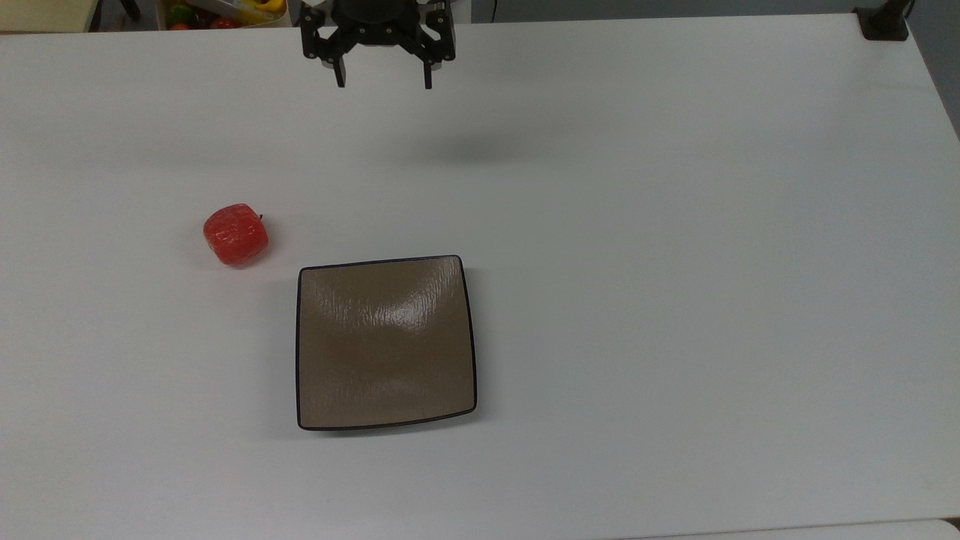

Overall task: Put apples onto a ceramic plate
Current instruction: 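Move the open gripper over the red apple and lower it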

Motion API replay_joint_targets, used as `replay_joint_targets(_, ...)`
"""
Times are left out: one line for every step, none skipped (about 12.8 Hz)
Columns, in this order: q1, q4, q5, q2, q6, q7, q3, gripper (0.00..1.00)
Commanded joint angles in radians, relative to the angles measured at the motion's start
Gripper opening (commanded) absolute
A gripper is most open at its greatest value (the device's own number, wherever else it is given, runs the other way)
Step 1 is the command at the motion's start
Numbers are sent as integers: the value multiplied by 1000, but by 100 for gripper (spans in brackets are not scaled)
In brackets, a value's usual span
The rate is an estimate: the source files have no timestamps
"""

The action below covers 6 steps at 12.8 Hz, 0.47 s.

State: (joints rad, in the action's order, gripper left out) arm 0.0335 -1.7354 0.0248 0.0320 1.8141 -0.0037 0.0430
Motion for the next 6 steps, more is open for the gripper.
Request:
replay_joint_targets(8,-27,21,-21,24,-105,-57,100)
replay_joint_targets(6,-27,36,-20,25,-166,-87,100)
replay_joint_targets(6,-26,43,-20,31,-241,-124,100)
replay_joint_targets(6,-27,43,-9,80,-301,-167,100)
replay_joint_targets(6,-27,43,2,121,-333,-205,100)
replay_joint_targets(6,-27,43,17,155,-367,-237,100)
